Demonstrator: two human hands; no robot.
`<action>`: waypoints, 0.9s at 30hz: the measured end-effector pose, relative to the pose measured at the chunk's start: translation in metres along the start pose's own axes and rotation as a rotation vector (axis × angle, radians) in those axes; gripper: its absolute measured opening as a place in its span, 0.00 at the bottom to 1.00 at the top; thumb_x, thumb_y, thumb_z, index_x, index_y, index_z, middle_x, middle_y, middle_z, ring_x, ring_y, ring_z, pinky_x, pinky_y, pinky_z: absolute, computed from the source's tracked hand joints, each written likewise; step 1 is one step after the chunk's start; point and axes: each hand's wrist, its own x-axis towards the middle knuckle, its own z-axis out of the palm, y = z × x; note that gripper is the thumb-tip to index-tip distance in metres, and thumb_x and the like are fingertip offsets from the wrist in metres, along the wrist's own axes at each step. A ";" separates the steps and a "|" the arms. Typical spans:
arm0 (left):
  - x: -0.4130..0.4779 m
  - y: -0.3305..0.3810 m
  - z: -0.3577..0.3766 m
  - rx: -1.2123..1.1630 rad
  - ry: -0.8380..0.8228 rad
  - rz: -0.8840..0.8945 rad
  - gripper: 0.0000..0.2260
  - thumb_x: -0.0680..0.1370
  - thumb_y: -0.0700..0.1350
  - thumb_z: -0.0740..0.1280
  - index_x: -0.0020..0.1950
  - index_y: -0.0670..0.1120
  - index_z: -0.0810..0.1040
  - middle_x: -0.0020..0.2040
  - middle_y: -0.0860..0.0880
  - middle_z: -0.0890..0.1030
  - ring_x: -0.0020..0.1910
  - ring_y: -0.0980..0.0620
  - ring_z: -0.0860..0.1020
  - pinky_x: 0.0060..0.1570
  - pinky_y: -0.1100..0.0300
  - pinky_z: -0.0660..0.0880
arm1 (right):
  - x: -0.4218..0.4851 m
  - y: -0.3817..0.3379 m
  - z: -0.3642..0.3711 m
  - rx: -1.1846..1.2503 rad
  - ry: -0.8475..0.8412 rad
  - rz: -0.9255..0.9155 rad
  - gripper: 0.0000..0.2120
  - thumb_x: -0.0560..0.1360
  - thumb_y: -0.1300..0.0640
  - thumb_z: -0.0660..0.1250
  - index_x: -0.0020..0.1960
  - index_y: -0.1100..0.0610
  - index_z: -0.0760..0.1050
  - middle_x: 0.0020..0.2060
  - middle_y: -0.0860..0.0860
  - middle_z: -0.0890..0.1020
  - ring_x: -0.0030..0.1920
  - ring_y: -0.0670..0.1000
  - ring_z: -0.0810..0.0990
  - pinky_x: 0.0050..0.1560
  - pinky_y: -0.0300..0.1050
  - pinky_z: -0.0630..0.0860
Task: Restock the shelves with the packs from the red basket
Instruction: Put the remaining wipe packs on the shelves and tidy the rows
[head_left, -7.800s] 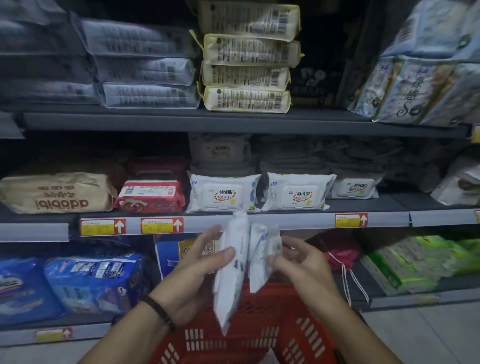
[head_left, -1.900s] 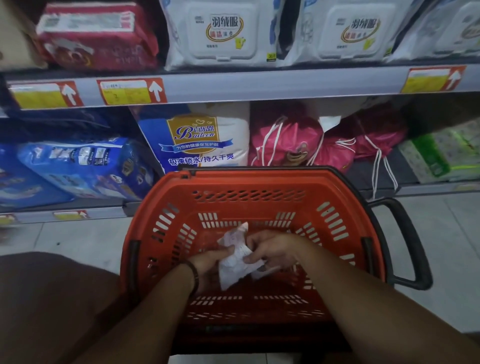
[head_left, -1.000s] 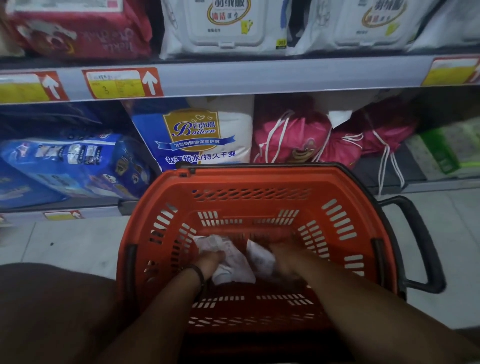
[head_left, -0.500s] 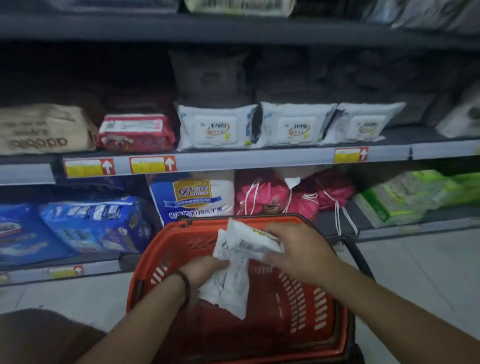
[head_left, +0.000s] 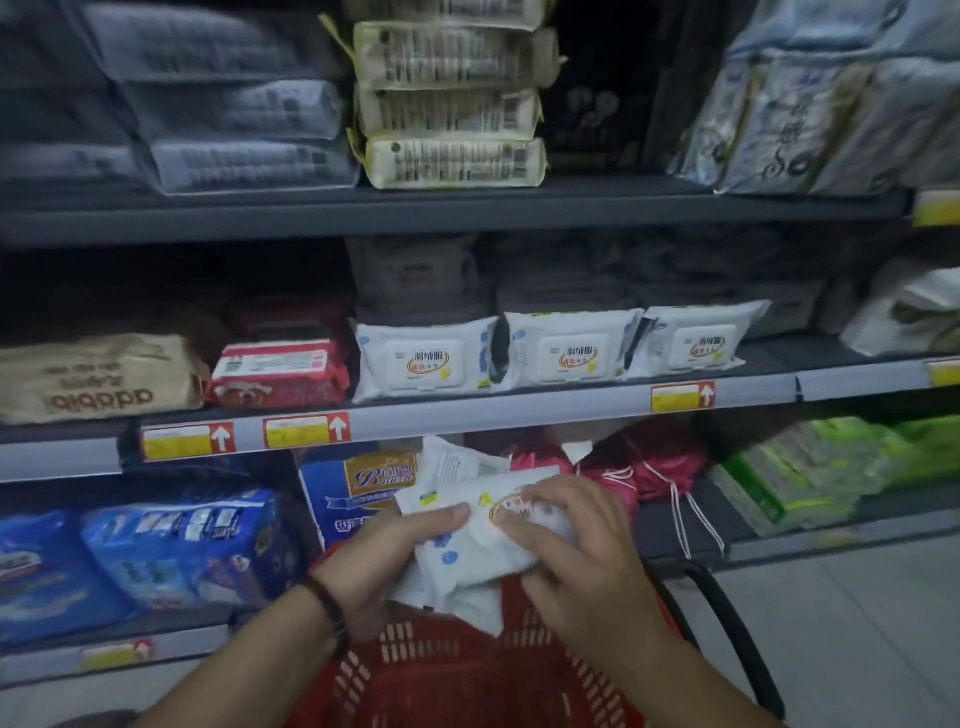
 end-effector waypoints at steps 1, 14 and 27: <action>0.005 -0.002 0.002 -0.018 0.022 0.028 0.24 0.72 0.45 0.79 0.65 0.39 0.81 0.58 0.37 0.86 0.53 0.38 0.87 0.50 0.46 0.84 | 0.001 0.003 -0.003 0.017 -0.061 0.044 0.25 0.66 0.59 0.77 0.63 0.52 0.85 0.64 0.56 0.79 0.66 0.58 0.76 0.64 0.57 0.70; 0.013 -0.007 0.017 -0.002 -0.013 0.166 0.28 0.70 0.38 0.79 0.69 0.44 0.75 0.57 0.38 0.86 0.54 0.35 0.86 0.50 0.42 0.83 | 0.032 -0.018 0.002 1.081 0.038 1.370 0.22 0.72 0.56 0.82 0.60 0.59 0.78 0.53 0.58 0.89 0.51 0.58 0.90 0.51 0.56 0.86; 0.003 -0.013 0.029 -0.242 -0.050 0.146 0.22 0.78 0.46 0.73 0.71 0.42 0.77 0.64 0.36 0.83 0.63 0.34 0.82 0.68 0.34 0.74 | 0.061 0.020 -0.033 0.816 -0.489 0.623 0.28 0.79 0.67 0.72 0.75 0.47 0.77 0.68 0.40 0.82 0.70 0.44 0.80 0.72 0.49 0.76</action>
